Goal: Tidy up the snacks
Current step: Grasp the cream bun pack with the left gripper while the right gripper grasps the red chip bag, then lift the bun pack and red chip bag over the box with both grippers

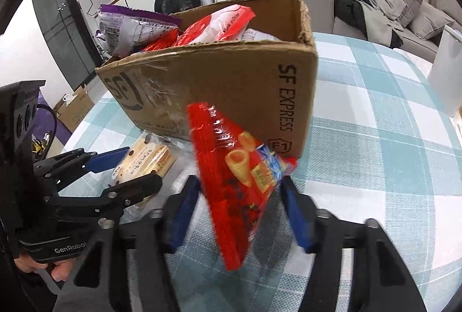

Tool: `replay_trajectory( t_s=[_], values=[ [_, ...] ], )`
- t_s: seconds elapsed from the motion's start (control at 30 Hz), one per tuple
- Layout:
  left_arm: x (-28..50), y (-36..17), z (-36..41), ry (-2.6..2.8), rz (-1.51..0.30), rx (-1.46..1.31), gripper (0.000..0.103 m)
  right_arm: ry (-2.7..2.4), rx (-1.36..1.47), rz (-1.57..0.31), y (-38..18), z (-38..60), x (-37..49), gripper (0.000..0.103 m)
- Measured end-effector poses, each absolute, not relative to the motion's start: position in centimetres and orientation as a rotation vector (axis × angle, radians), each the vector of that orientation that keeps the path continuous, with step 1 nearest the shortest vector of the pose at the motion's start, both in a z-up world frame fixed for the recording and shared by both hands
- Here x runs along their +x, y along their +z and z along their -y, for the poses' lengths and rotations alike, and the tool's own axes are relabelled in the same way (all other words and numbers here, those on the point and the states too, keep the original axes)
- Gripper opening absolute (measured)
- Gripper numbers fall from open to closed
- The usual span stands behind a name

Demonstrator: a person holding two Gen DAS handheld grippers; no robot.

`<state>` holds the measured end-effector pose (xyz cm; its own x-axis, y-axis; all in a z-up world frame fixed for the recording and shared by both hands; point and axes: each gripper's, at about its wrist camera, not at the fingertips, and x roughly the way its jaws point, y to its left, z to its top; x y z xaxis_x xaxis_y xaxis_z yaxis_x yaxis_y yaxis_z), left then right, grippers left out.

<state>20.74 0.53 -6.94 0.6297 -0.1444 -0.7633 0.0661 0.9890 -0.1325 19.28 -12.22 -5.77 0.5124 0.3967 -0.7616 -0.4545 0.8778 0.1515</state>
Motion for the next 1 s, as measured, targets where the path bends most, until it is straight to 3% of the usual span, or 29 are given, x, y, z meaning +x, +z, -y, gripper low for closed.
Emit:
replay_trajectory(
  t_s=[0.17,1.0],
  values=[
    [20.8,-6.9,-0.5,-0.124,-0.881,-0.096,0.055,0.529,-0.077,-0.887,-5.8,12.0,19.0,0.042],
    [17.4,-4.8,0.0,-0.109,-0.813,-0.087,0.055,0.596,-0.022,-0.832,-3.9,13.0,17.0,0.033]
  ],
)
